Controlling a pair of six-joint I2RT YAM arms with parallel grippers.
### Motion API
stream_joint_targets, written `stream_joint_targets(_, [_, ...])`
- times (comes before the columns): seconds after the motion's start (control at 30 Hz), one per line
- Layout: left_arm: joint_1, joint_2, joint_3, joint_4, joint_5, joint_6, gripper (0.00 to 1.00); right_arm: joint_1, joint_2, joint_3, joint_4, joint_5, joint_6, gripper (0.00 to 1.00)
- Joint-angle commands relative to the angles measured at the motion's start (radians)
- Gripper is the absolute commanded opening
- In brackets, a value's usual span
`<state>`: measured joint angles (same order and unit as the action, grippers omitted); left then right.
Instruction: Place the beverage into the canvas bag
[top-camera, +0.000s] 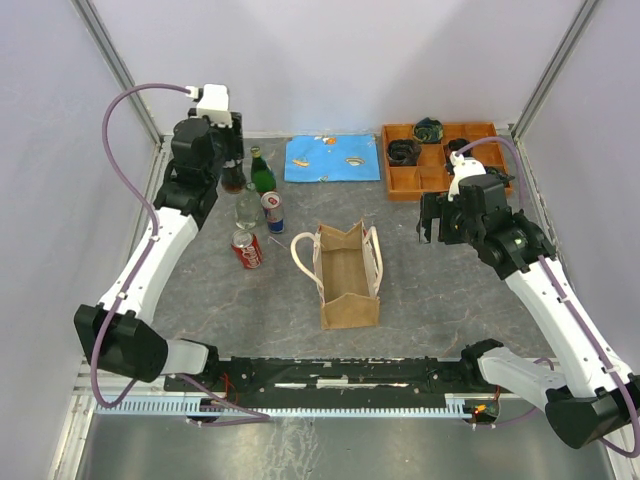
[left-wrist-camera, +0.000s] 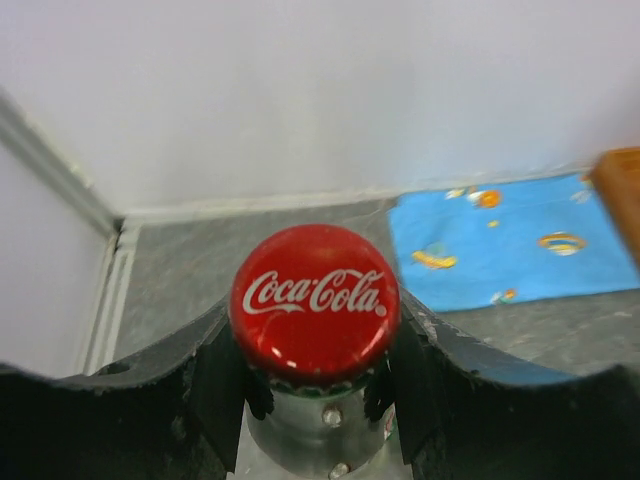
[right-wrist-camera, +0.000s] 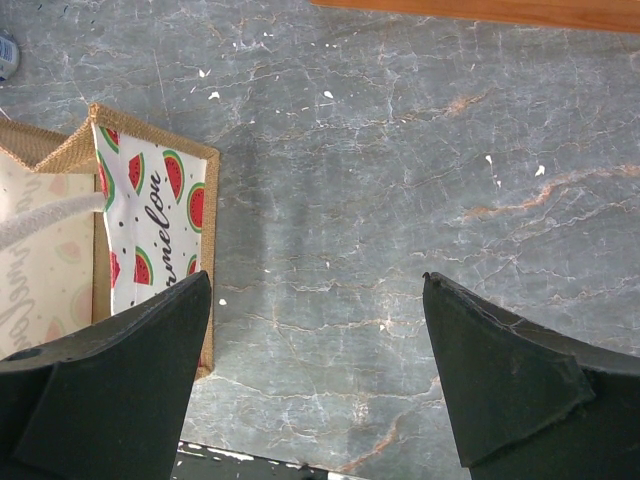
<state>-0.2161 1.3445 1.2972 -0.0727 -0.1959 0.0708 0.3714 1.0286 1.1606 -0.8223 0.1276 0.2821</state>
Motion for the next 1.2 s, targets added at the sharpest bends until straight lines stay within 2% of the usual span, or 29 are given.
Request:
stream_joint_targets(0.0, [-0.096,-0.058,0.18,0.245,0.054,0.095,0.03,0.004,-0.007,-0.005,0.045,-0.011,-0.015,0.94])
stream_joint_targets(0.17, [-0.15,-0.014,0.245,0.251,0.05,0.111,0.03,0.003,-0.02,-0.009,0.042,-0.008,-0.015,0.94])
stream_joint_targets(0.37, [-0.195,-0.013,0.242,0.25,0.036,0.103,0.03,0.003,-0.034,-0.019,0.039,-0.003,-0.014,0.94])
stream_joint_targets(0.8, [-0.203,-0.03,0.214,0.238,0.022,0.087,0.03,0.002,-0.024,-0.015,0.046,-0.009,-0.014,0.94])
stream_joint_targets(0.9, [-0.213,-0.029,0.232,0.196,0.065,0.032,0.03,0.004,-0.017,-0.015,0.05,-0.01,-0.014,0.94])
stream_joint_targets(1.17, [-0.372,-0.055,0.223,0.076,0.21,-0.093,0.03,0.005,-0.012,-0.015,0.05,-0.003,-0.017,0.94])
